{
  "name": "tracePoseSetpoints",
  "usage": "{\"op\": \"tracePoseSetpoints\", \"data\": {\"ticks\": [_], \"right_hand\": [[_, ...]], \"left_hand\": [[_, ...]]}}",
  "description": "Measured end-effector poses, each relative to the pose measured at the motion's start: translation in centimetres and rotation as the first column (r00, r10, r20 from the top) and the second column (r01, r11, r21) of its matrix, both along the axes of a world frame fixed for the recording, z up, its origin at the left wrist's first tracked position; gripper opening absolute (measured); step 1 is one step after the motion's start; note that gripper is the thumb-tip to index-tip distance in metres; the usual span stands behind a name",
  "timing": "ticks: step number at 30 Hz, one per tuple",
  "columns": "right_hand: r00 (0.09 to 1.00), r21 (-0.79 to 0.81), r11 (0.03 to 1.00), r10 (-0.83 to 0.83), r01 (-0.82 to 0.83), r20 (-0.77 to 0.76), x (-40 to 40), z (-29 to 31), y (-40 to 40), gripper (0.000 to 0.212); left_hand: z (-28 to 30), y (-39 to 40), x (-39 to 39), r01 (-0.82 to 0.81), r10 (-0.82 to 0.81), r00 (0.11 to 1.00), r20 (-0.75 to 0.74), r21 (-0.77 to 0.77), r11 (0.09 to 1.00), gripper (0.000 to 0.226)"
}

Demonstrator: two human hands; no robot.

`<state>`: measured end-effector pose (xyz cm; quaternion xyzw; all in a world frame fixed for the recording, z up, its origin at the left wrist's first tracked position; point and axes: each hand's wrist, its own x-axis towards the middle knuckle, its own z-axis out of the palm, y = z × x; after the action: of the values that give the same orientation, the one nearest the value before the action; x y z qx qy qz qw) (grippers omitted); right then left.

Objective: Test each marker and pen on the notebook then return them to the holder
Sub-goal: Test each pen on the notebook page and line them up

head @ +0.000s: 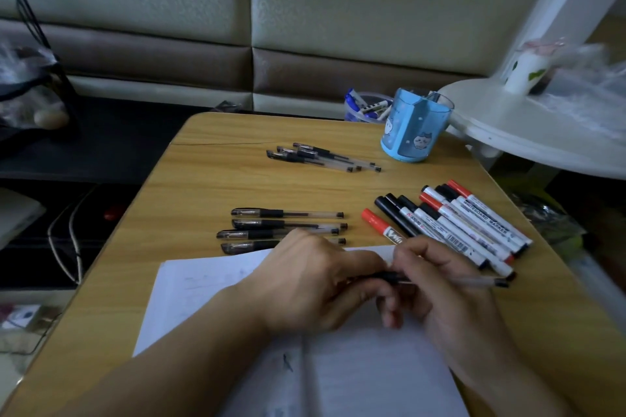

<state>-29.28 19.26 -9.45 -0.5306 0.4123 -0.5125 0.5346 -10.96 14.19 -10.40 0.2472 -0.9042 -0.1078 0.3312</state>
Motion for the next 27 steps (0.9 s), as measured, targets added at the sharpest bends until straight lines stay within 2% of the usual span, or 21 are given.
{"op": "tracePoseSetpoints", "data": {"ticks": [4,6,8,10,12,15,18,22,27], "right_hand": [[0.997,-0.014,0.997,0.074,-0.074,0.004,-0.9,0.4,0.0,0.049],[0.999,-0.027,0.998,0.053,-0.053,-0.012,-1.2,0.7,0.0,0.048],[0.988,-0.073,0.996,-0.059,0.049,-0.141,-1.4,0.7,-0.1,0.036],[0.931,-0.175,0.975,-0.189,0.139,-0.313,-1.4,0.3,-0.3,0.020],[0.884,-0.245,0.958,-0.243,0.153,-0.400,-1.1,-0.2,-0.5,0.018],[0.882,-0.268,0.941,-0.300,0.209,-0.363,-1.3,-1.0,-0.9,0.033],[0.895,-0.210,0.933,-0.344,0.293,-0.282,-1.9,-1.8,-1.2,0.046],[0.871,-0.230,0.928,-0.357,0.292,-0.338,-2.1,-2.6,-1.5,0.035],[0.845,-0.291,0.924,-0.355,0.250,-0.399,-2.2,-3.0,-1.7,0.041]], "left_hand": [[-0.3,-0.4,0.1,-0.003,0.012,0.998,-0.057,0.157,0.988,0.034],[-0.4,-0.4,0.4,-0.022,0.057,0.987,-0.152,0.224,0.974,0.035],[-0.3,-0.4,0.8,-0.008,0.088,0.959,-0.270,0.286,0.958,0.030],[-0.1,-0.4,1.0,0.004,0.129,0.928,-0.349,0.354,0.935,0.030],[-0.2,-0.5,0.9,0.014,0.148,0.910,-0.387,0.385,0.923,0.027],[-0.6,-0.5,0.5,-0.009,0.151,0.922,-0.357,0.368,0.930,0.024],[-0.8,-0.8,0.5,-0.023,0.162,0.923,-0.350,0.371,0.929,0.024],[-1.0,-0.9,0.5,-0.040,0.189,0.911,-0.367,0.376,0.926,0.019],[-0.9,-0.9,0.5,-0.066,0.191,0.921,-0.340,0.346,0.936,0.024]]}}
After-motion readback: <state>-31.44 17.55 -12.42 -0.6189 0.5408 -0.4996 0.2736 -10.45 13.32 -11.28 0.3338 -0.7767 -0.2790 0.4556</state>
